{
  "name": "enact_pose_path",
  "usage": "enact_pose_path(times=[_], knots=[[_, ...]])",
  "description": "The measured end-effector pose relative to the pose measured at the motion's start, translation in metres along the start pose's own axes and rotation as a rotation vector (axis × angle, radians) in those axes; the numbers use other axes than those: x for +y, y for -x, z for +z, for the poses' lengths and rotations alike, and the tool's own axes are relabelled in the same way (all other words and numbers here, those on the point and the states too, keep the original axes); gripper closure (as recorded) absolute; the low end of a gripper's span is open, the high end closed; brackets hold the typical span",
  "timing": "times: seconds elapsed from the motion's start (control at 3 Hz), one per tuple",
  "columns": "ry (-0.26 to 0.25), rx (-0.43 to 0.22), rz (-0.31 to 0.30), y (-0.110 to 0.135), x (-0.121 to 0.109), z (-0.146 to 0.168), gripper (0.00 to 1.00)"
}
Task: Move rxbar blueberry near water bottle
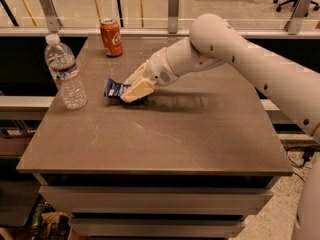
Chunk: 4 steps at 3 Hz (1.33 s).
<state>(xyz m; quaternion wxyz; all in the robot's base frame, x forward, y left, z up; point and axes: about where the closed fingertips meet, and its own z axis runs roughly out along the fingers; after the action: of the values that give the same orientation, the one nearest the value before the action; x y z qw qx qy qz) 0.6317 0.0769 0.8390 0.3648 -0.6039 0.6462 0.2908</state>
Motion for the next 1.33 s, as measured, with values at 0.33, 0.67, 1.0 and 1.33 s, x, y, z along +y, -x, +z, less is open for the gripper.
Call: enact_pose_path(times=[0.33,0.67,1.0,1.33], knots=[[0.009,-0.036,-0.006,0.004,0.007,0.015,1.0],[0.022,-0.045,0.001,0.009,0.015,0.035,1.0],[0.031,-0.036,0.014,0.01,0.019,0.052,1.0],[0.031,-0.036,0.014,0.013,0.019,0.05,0.82]])
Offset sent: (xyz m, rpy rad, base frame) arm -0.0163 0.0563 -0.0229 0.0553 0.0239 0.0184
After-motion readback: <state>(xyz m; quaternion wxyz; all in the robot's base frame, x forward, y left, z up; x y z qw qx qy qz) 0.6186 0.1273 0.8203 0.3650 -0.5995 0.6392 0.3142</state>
